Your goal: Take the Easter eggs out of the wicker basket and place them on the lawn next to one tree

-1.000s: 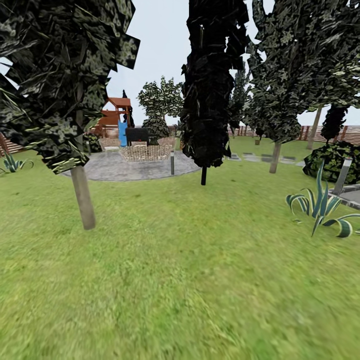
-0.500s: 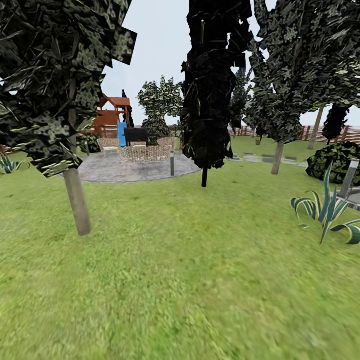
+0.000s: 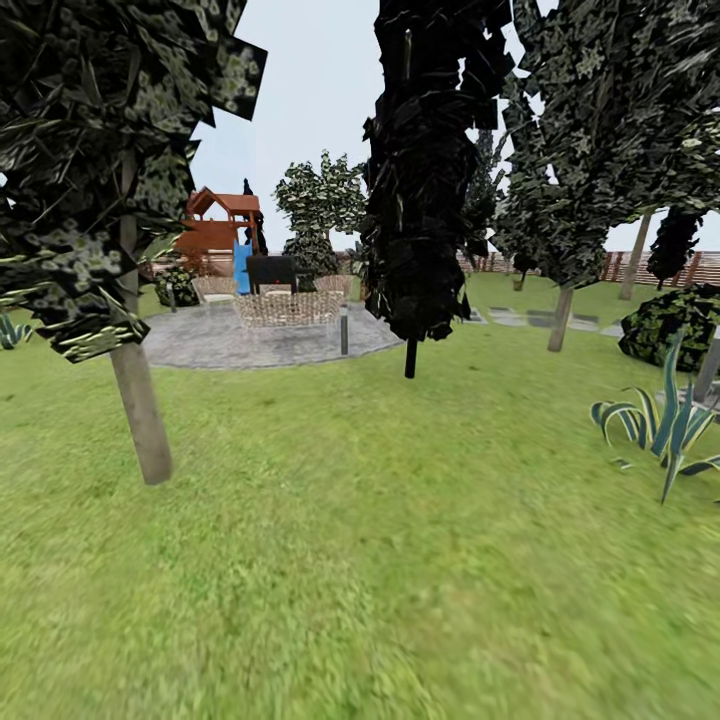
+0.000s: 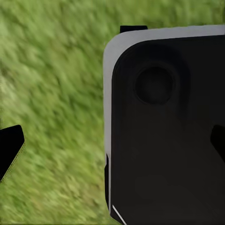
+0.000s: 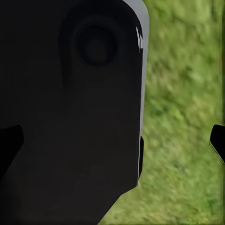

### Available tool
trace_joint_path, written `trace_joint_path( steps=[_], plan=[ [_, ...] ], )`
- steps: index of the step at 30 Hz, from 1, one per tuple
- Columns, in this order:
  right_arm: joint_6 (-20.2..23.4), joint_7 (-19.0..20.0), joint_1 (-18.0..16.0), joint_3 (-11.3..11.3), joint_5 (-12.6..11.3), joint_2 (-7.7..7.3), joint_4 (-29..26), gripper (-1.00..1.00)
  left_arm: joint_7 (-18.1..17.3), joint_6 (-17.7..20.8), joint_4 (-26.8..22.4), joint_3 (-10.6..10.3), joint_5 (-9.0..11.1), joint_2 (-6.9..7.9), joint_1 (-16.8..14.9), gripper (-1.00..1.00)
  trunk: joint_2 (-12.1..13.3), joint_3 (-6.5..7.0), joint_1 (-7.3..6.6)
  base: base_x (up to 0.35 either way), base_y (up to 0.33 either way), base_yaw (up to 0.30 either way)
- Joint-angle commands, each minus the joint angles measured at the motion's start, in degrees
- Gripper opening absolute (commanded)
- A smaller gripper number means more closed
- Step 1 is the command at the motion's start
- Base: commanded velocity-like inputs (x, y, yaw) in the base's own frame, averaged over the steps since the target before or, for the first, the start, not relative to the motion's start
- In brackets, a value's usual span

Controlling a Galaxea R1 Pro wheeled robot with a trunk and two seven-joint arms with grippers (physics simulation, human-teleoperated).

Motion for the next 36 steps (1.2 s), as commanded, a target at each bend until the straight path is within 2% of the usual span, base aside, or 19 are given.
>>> trace_joint_path(
  steps=[1, 36],
  plan=[
    [0.08, 0.18, -0.07, -0.04, -0.02, -0.02, 0.09, 1.00, -0.03, -0.02, -0.13, 0.03, -0.03, 0.00, 0.04, 1.00, -0.02, -0.05, 0.04, 0.345, 0.000, 0.000],
    [0.15, 0.18, -0.07, -0.04, 0.06, 0.07, 0.09, 1.00, -0.03, -0.10, -0.14, 0.01, 0.03, 0.00, 0.04, 1.00, -0.02, -0.05, 0.04, 0.345, 0.000, 0.000]
  ],
)
